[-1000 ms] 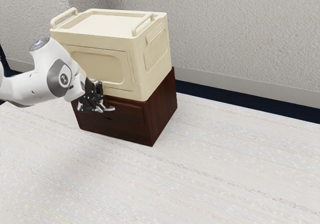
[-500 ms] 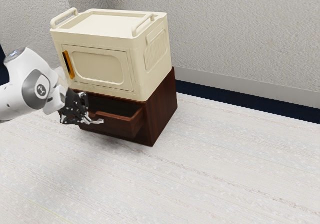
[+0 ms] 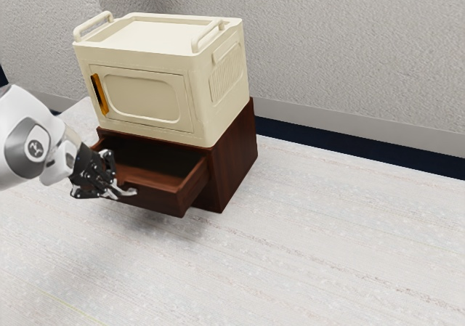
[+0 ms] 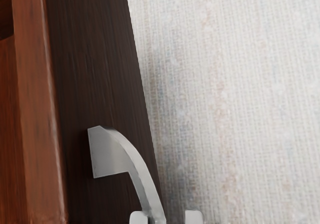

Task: Pull the drawer handle with one arm to open the drawer

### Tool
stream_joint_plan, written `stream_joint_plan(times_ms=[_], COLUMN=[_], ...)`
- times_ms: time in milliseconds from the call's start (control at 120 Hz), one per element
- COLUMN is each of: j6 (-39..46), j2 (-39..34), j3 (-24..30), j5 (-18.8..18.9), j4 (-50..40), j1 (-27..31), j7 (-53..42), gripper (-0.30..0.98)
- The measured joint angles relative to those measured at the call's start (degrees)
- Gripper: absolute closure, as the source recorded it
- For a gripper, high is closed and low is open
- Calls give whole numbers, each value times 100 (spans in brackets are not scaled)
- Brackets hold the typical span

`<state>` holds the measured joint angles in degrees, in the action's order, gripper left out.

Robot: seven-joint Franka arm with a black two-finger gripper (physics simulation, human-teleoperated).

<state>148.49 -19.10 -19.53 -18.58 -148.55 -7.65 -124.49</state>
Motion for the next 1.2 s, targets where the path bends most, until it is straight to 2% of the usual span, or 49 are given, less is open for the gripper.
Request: stream_joint_plan(times_ms=[617,800,967,1017,1067,1200], j6=[6,-21,-266,-524,-975,-2613], j2=[-803,-875,-1363,-1486,-1389,-184], j3=[-200,-235,-234,-220,-116,98], j5=[219,333,397,486,801,1558], j4=[-699,-704,-647,-413,240,2494], j1=[-3,-8,-4,9,-15,-65], j7=[-237,-257,-255,-233,-122,384], gripper=[79,68,59,57,56,50])
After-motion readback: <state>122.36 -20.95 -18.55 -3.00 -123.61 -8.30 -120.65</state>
